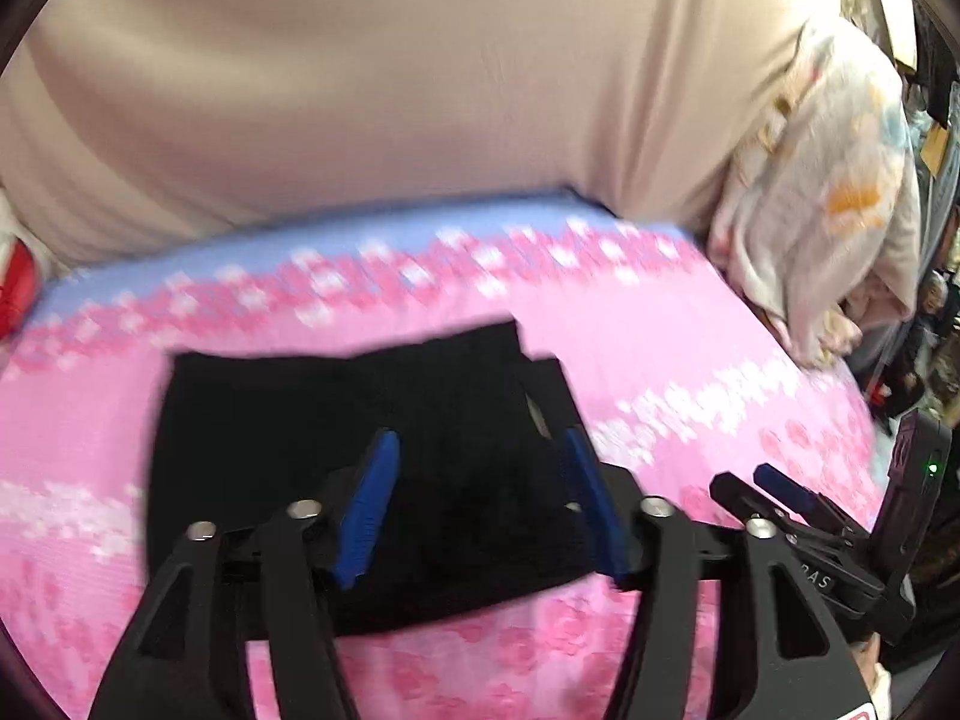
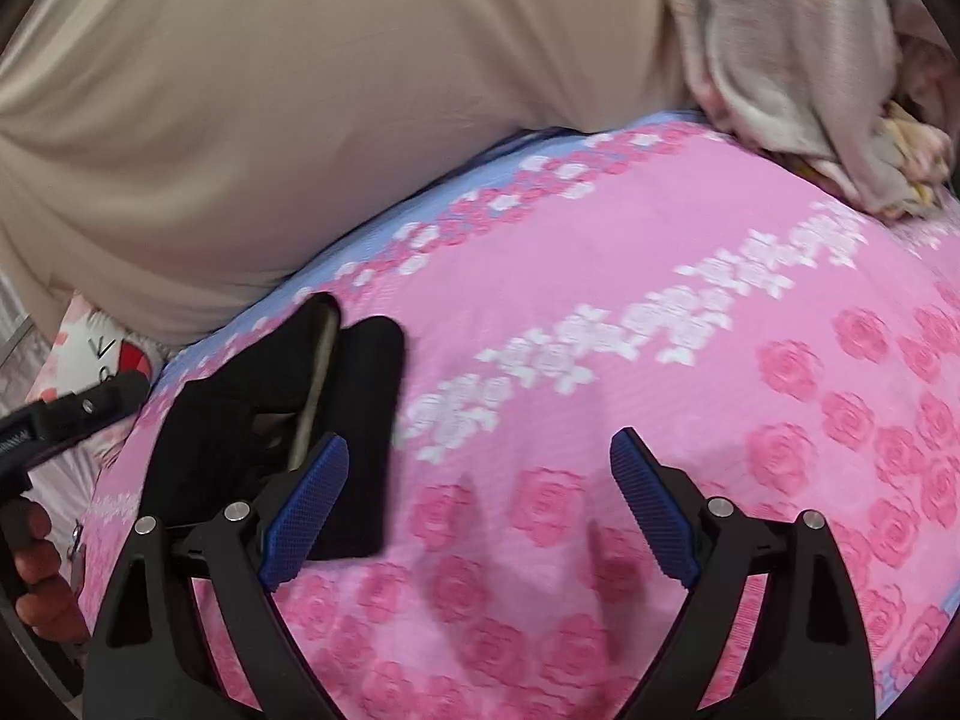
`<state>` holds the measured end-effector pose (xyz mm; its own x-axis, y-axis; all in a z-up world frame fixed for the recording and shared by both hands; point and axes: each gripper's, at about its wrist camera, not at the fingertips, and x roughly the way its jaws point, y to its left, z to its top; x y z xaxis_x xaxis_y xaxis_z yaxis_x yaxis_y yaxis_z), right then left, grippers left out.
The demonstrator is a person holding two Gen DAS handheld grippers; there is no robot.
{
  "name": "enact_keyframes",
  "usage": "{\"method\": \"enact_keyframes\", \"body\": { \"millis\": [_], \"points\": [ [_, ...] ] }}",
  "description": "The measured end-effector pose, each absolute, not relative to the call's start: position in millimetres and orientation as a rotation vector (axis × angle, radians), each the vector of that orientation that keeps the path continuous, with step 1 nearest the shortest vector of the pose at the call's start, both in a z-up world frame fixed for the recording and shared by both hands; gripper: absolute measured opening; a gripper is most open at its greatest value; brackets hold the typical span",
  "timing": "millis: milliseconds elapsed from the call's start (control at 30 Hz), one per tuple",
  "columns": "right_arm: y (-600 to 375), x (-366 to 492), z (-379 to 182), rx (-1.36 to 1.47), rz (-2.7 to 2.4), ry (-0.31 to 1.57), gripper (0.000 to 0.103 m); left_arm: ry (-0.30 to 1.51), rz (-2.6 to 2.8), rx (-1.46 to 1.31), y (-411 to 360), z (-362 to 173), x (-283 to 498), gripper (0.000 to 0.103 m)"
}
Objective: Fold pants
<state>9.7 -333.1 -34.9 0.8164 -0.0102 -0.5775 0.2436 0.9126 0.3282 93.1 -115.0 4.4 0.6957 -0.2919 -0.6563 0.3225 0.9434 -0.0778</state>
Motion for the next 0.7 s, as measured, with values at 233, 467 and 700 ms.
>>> {"method": "enact_keyframes", "body": {
  "millis": [233,467,700],
  "points": [
    [-280,50,-36,0.417,0.111,0.689,0.087,0.753,-0.078,0.008,-37,-2,115,0.072],
    [-244,95,-56,0.381,0.158,0.805,0.093,0.833,0.025,-0.049,26,-33,117,0.072],
    [-231,116,-71,0.403,0.141,0.844,0.016,0.846,0.086,-0.010,59,-54,117,0.074]
  ]
}}
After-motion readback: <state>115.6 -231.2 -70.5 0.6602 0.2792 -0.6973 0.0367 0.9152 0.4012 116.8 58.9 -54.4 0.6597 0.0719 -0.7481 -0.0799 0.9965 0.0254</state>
